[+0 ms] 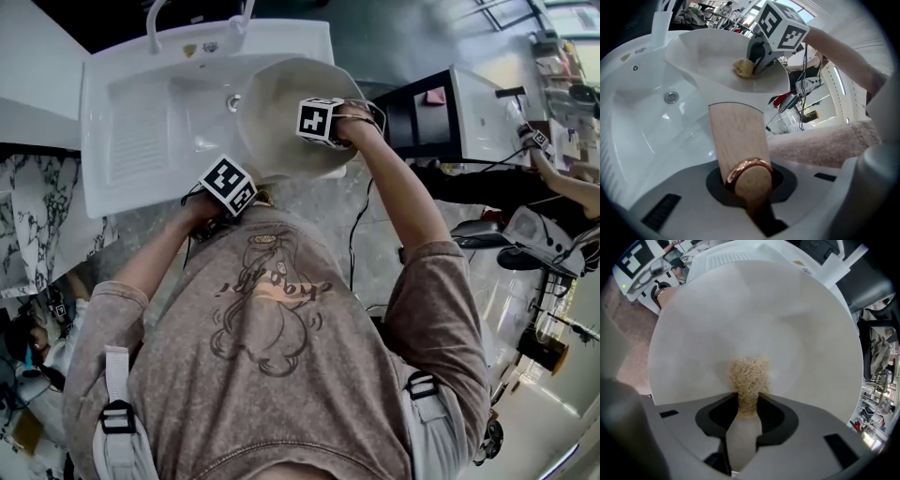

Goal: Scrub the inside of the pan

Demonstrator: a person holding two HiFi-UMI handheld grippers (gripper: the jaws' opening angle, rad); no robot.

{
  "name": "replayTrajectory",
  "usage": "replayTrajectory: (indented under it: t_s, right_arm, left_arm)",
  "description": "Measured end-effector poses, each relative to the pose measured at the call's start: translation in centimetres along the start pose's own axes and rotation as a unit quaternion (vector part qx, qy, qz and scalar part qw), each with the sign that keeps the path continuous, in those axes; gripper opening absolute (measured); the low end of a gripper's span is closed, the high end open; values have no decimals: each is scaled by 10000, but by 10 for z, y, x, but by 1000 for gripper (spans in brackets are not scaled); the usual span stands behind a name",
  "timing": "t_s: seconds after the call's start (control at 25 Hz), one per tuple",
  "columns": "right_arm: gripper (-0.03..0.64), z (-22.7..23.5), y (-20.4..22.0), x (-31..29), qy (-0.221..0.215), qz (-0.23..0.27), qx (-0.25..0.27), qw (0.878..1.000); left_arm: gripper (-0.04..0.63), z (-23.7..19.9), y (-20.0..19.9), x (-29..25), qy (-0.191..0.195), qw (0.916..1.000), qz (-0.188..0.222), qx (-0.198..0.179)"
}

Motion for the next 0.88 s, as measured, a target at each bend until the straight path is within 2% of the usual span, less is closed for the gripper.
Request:
replayTrajectory:
  t_s: [0.48,0.72,0.88]
  right_arm:
    - [141,-31,-37,4,-553,544,425,9961]
    - [141,-39,-63,7,-534,925,632,9923]
    - [143,-33,-80,8,-448,1318,532,9888]
  left_arm:
    - [49,0,-2,0,13,10000,-57,41]
    - [48,0,-1,0,-2,10000,-76,46]
    - [48,-1,-2,-1,-21,10000,-59,71]
Point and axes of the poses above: the fingertips, and each gripper's own axes: x backward along the fingers, z to its right, y out of its underside, the point moved 5 cm from there along x, backward along the fingers, and after that the axes turned 15 degrees about x, right-handed, at the moved point
